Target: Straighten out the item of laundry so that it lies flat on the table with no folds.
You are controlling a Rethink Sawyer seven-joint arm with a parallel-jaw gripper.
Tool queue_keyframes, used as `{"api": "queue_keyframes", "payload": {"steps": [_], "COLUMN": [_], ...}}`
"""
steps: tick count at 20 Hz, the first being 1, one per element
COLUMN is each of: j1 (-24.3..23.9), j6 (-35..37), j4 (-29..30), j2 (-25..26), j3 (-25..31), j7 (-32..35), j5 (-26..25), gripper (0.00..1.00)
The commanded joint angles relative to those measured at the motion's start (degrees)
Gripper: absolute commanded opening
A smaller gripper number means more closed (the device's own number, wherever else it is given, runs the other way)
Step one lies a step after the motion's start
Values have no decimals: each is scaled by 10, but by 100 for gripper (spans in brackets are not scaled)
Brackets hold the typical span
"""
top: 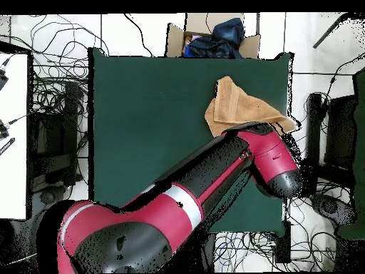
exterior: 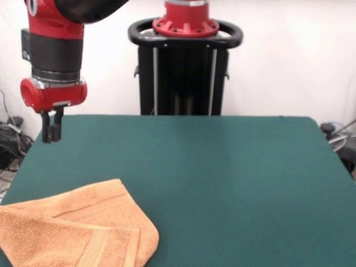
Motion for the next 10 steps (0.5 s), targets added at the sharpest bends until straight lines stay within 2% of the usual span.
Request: {"api": "queue_keyframes", "payload": {"steps": [1,10], "j1": [6,-28], "j6": [34,9], "j4": [-25,-49], "j2": [47,36], "j3": [46,101], "j7": [131,111], "j5": [45,78], "gripper": [0,0]}}
